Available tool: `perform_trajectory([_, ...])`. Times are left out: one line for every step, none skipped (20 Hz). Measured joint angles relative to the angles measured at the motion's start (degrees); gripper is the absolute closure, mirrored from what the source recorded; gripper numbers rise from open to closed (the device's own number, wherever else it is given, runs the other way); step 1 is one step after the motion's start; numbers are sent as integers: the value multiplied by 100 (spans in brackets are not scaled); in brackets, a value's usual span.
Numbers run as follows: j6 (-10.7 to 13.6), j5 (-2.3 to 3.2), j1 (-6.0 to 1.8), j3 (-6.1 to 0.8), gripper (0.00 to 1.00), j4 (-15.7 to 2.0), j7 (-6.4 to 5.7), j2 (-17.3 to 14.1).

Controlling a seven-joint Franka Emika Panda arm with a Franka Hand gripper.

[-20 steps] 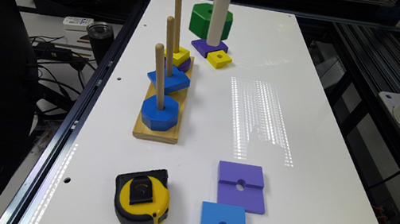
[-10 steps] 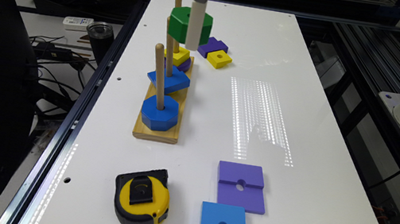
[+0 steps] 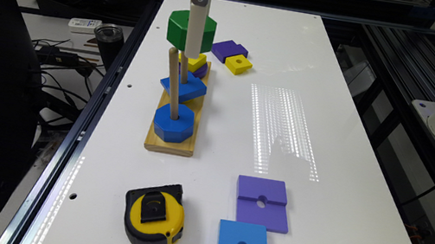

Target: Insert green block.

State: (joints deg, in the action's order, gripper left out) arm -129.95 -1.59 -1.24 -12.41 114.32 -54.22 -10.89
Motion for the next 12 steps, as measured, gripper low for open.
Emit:
perform_trajectory([0, 1, 0, -4, 100, -15, -3, -14])
perform_trajectory([0, 1, 0, -6, 100, -25, -4, -24])
perform_trajectory([0, 2, 1, -9, 100, -36, -6, -30])
perform_trajectory([0, 2, 1, -11, 100, -45, -7, -37])
perform_trajectory([0, 2, 1, -12, 100, -51, -8, -41])
perform_trajectory([0, 2, 1, -14, 100, -55, -9, -43])
perform_trajectory([0, 2, 1, -15, 100, -57, -10, -45])
perform_trajectory([0, 2, 1, -17, 100, -59, -11, -46])
perform_trajectory([0, 2, 1, -18, 100, -60, -11, -47])
perform_trajectory([0, 2, 1, -19, 100, -61, -12, -48])
perform_trajectory([0, 2, 1, -19, 100, -62, -12, -49])
perform_trajectory([0, 2, 1, -20, 100, -62, -13, -50])
